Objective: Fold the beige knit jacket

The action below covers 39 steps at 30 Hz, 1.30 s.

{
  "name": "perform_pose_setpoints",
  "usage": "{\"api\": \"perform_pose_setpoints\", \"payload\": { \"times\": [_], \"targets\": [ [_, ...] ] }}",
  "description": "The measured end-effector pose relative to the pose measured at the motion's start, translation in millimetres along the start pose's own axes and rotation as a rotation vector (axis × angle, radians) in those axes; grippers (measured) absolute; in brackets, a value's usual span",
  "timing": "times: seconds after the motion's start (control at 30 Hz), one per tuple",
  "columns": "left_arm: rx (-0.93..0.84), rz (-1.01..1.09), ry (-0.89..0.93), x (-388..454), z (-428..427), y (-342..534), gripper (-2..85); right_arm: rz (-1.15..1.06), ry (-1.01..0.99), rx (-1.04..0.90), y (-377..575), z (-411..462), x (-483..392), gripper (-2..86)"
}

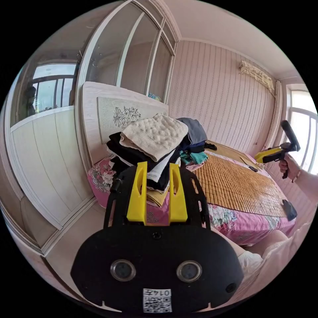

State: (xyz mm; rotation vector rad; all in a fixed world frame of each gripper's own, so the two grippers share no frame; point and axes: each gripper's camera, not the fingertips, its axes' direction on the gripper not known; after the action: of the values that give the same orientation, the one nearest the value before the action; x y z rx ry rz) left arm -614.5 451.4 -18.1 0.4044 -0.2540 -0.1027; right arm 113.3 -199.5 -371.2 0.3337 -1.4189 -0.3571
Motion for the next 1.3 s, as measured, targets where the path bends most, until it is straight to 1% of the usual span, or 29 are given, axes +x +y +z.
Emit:
{"api": "perform_pose_setpoints", "payload": {
  "times": [0.03, 0.07, 0.13, 0.2, 0.33, 0.4, 0.43, 0.53, 0.6, 0.67, 0.73, 0.77, 0.83, 0.87, 0.93, 1.03, 1.13, 1.2, 1.3],
  "targets": [
    [0.007, -0.008, -0.017, -12.4, 5.5, -2.6, 9.9, -0.119, -0.017, -0.010, -45.0, 21.5, -30.8, 10.8],
    [0.000, -0.018, -0.033, -26.3, 13.7, -6.1, 9.8, -0.178, -0.029, -0.026, -66.7, 32.9, -45.9, 10.9],
    [-0.013, -0.038, -0.040, -49.8, 29.4, -13.1, 9.6, -0.362, -0.061, -0.129, -147.8, 79.7, -102.7, 11.7],
    [-0.047, -0.061, -0.020, -73.3, 44.8, -25.4, 9.5, -0.434, -0.068, -0.177, -199.3, 111.5, -139.1, 12.8],
    [-0.061, -0.047, -0.084, -110.3, 70.0, -56.8, 9.4, -0.514, -0.019, -0.256, -287.2, 184.8, -199.3, 13.6],
    [-0.060, -0.063, -0.059, -122.4, 78.6, -65.9, 9.2, -0.530, 0.022, -0.290, -312.7, 212.0, -212.5, 13.6],
    [-0.063, -0.053, -0.032, -127.1, 84.7, -70.4, 9.1, -0.535, 0.058, -0.264, -323.9, 225.4, -220.1, 13.5],
    [-0.147, 0.014, -0.018, -127.7, 104.3, -79.1, 8.1, -0.529, 0.182, -0.265, -334.0, 271.5, -230.9, 10.8],
    [-0.185, 0.043, -0.040, -127.0, 111.3, -80.7, 5.6, -0.521, 0.213, -0.227, -330.6, 283.8, -231.5, 9.0],
    [-0.172, -0.025, 0.014, -137.0, 107.0, -82.6, 1.4, -0.496, 0.195, -0.210, -328.6, 279.6, -226.9, 4.9],
    [-0.159, -0.052, 0.053, -142.7, 100.0, -83.2, -0.1, -0.444, 0.141, -0.164, -322.2, 258.1, -202.8, 3.1],
    [-0.143, -0.041, 0.062, -142.1, 92.8, -84.2, -0.5, -0.418, 0.118, -0.158, -319.7, 251.1, -193.3, 2.9],
    [-0.106, -0.006, 0.063, -135.8, 76.9, -88.6, -0.8, -0.305, -0.002, -0.077, -299.9, 209.8, -148.3, 2.2],
    [-0.067, 0.007, 0.081, -130.2, 63.3, -93.9, -0.9, -0.272, -0.012, -0.053, -291.9, 198.0, -135.6, 2.2],
    [-0.023, 0.042, 0.109, -118.8, 44.6, -106.1, -0.9, -0.147, -0.050, 0.054, -248.2, 149.1, -82.3, 1.9],
    [0.060, 0.129, 0.149, -97.0, 18.4, -129.0, -1.0, 0.022, -0.092, 0.158, -181.9, 96.5, -14.7, 1.7],
    [0.090, 0.190, 0.216, -77.4, 2.4, -143.6, -1.0, 0.192, -0.096, 0.209, -114.8, 61.1, 36.2, 1.6],
    [0.098, 0.213, 0.252, -64.7, -9.0, -143.8, -1.0, 0.255, -0.096, 0.213, -74.5, 52.1, 52.3, 1.5],
    [0.103, 0.214, 0.355, -42.7, -41.7, -119.0, -1.0, 0.322, -0.164, 0.262, -1.4, 44.7, 65.0, 1.5]
  ]
}}
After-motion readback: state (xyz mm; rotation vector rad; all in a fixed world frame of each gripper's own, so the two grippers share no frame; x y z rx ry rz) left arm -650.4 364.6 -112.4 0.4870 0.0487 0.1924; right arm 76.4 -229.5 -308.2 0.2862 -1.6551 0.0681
